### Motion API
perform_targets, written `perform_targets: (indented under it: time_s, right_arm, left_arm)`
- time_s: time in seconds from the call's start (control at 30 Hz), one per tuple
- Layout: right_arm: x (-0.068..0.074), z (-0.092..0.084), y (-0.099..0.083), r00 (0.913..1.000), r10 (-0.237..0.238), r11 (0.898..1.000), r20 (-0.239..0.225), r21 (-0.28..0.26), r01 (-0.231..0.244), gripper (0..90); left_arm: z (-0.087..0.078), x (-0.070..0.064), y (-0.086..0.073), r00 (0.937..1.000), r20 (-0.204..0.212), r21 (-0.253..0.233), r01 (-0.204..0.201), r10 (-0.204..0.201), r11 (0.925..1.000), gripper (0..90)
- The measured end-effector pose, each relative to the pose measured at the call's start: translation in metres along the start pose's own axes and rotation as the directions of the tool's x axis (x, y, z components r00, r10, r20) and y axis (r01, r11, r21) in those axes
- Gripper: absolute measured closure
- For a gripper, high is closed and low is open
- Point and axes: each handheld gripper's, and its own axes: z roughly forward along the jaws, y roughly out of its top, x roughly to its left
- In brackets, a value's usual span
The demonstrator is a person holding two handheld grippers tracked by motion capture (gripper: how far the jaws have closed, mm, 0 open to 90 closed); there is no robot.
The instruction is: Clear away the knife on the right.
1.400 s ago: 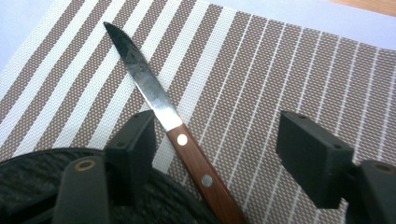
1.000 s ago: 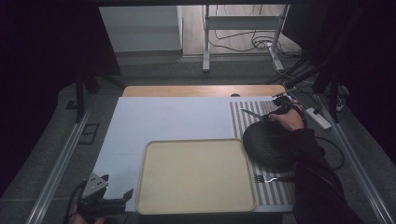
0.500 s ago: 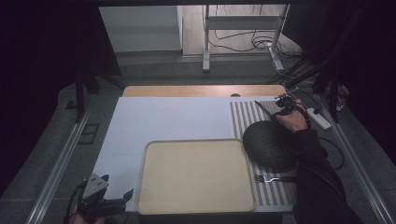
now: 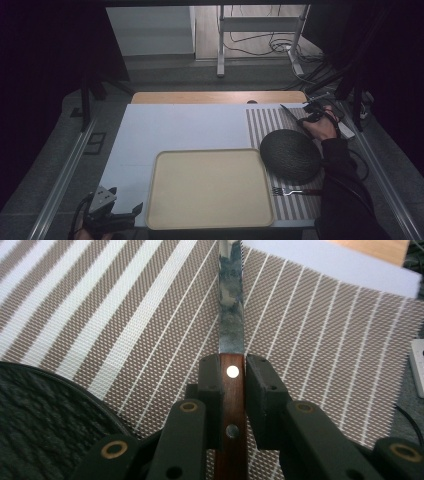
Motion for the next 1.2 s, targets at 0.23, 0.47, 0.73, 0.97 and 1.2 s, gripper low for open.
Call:
perform_targets:
  time_s: [0.23, 0.47, 0.73, 0.97, 1.2]
  right_arm:
    - [0.0, -0.014, 0.001, 0.9998, 0.02, 0.999, -0.009, -0.038, -0.021, 78.2]
    - [0.009, -0.028, -0.005, 0.9987, 0.036, 0.998, -0.036, -0.046, -0.038, 78.1]
    - [0.025, -0.037, -0.014, 0.9969, 0.037, 0.998, -0.069, -0.045, -0.041, 78.1]
    - [0.042, -0.044, -0.019, 0.9966, 0.008, 0.998, -0.083, -0.056, -0.012, 78.1]
    - [0.061, -0.049, -0.023, 0.9946, -0.006, 0.998, -0.103, -0.059, 0.0, 78.1]
  left_arm:
    - [0.0, 0.0, 0.0, 1.0, -0.001, -0.002, 0.003, -0.003, 1.0, 2.0]
    - [-0.001, 0.002, -0.001, 0.9997, 0.003, -0.012, 0.025, -0.025, 0.9996, 1.8]
    - [-0.001, 0.005, -0.001, 0.9992, 0.015, -0.012, 0.038, -0.038, 0.9992, 1.6]
    - [-0.001, 0.007, -0.001, 0.9982, 0.043, -0.018, 0.042, -0.041, 0.999, 1.1]
    - [-0.001, 0.008, -0.001, 0.9973, 0.056, -0.02, 0.049, -0.048, 0.9986, 0.8]
